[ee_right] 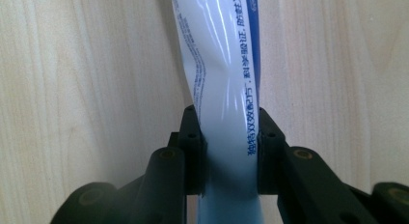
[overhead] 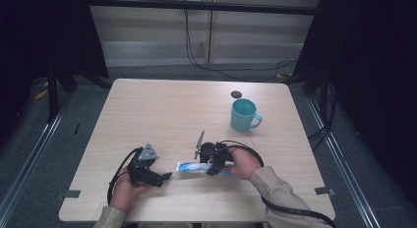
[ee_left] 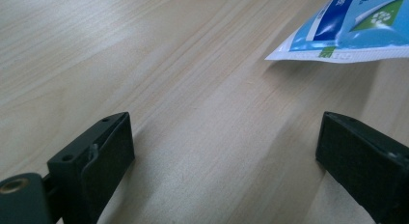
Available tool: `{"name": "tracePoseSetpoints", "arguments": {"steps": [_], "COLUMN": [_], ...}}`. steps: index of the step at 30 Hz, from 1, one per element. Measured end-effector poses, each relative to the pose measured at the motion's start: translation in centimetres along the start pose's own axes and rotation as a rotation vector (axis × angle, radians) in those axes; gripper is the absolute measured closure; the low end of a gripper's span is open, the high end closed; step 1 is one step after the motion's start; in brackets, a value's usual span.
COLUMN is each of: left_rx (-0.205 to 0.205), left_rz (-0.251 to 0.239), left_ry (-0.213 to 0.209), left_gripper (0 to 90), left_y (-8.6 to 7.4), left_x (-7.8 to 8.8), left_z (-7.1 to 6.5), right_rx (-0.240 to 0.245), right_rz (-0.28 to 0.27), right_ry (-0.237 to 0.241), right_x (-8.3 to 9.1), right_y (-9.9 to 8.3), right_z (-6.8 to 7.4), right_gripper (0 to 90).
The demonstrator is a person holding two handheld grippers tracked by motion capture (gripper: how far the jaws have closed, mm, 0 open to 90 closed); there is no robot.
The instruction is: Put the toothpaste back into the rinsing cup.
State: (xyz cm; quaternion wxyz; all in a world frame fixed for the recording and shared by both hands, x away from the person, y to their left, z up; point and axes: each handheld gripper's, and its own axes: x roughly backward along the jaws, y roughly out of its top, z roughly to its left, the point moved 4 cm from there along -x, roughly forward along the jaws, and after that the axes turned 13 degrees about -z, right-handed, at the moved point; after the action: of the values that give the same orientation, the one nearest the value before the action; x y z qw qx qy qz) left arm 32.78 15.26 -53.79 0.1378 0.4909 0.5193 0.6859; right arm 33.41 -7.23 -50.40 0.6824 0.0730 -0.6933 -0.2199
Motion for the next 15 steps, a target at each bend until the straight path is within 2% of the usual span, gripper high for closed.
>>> {"name": "tracePoseSetpoints", "arguments": {"steps": [5, 8, 12, 14, 15], "left_rx": [-0.001, -0.002, -0.002, -0.002, -0.002], "left_rz": [0.001, 0.002, 0.001, 0.002, 0.002], "left_ry": [0.0, 0.0, 0.0, 0.0, 0.0], "left_gripper": [5.9, 5.9, 5.9, 5.9, 5.9], "left_y": [0.0, 0.0, 0.0, 0.0, 0.0], "left_x": [0.0, 0.0, 0.0, 0.0, 0.0], "left_z": [0.0, 0.0, 0.0, 0.0, 0.0], "right_rx": [-0.014, -0.029, -0.062, -0.067, -0.067], "right_rz": [-0.031, -0.086, -0.118, -0.153, -0.153], "right_ry": [-0.001, -0.005, -0.017, -0.025, -0.025], "right_x": [0.3, 1.0, 1.6, 2.2, 2.2], "right_y": [-0.6, -1.3, -1.7, -2.0, -2.0], "right_z": [0.0, -0.3, -0.5, -0.8, -0.8], "right_gripper": [72.3, 72.2, 72.1, 72.1, 72.1]}}
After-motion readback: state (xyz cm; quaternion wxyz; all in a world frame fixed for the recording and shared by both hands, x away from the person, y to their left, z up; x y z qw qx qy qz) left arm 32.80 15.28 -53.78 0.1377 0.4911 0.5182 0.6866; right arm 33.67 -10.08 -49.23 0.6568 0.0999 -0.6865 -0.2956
